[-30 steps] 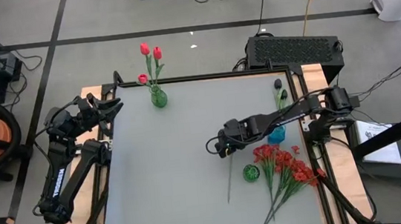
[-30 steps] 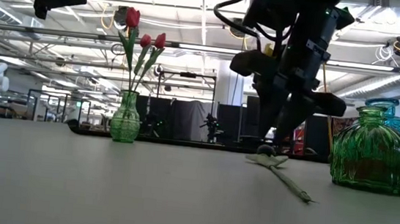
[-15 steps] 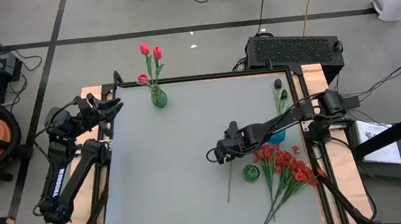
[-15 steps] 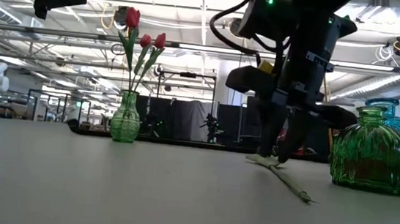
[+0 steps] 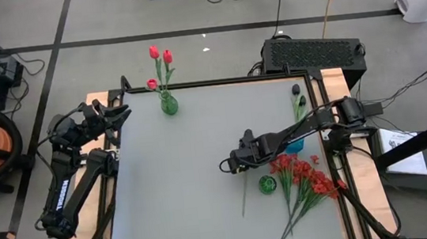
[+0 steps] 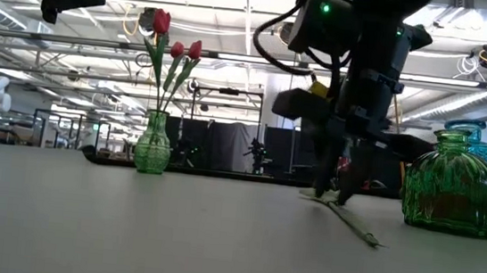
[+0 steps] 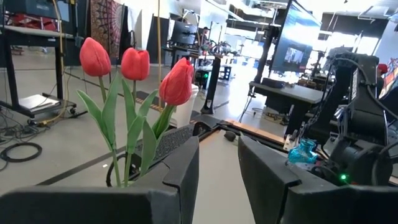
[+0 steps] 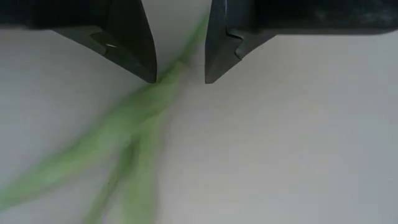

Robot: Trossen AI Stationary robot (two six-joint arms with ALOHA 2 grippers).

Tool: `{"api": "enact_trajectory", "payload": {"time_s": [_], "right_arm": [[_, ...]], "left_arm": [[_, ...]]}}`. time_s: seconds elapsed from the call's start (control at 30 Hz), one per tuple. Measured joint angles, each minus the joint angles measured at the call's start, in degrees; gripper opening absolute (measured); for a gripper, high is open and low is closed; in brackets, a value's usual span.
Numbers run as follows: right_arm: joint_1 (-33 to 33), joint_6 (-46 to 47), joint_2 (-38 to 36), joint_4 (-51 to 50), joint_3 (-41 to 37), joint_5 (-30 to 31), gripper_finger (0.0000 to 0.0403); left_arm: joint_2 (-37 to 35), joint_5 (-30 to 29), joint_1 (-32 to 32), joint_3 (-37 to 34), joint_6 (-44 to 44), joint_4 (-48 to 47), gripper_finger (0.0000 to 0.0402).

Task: Sort flowers into vase by color
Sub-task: Put the bottom left black flower into the blue vase

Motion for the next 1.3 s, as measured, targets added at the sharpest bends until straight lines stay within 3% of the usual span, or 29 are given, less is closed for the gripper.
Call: {"api": "enact_trajectory", "payload": {"time_s": [0.9, 1.3], "right_arm": [[-3.0, -1.71, 1.51, 1.83, 2.34, -1.68, 0.0109], [-6.69, -3.24, 1.46, -5.85, 4.69, -1.53, 0.0109]], "left_arm": [[0.04, 0.4, -0.01, 0.0, 0.0, -0.59, 0.0118], [0.07, 0.46, -0.01, 0.0, 2.99, -3.79, 0.0118]]}}
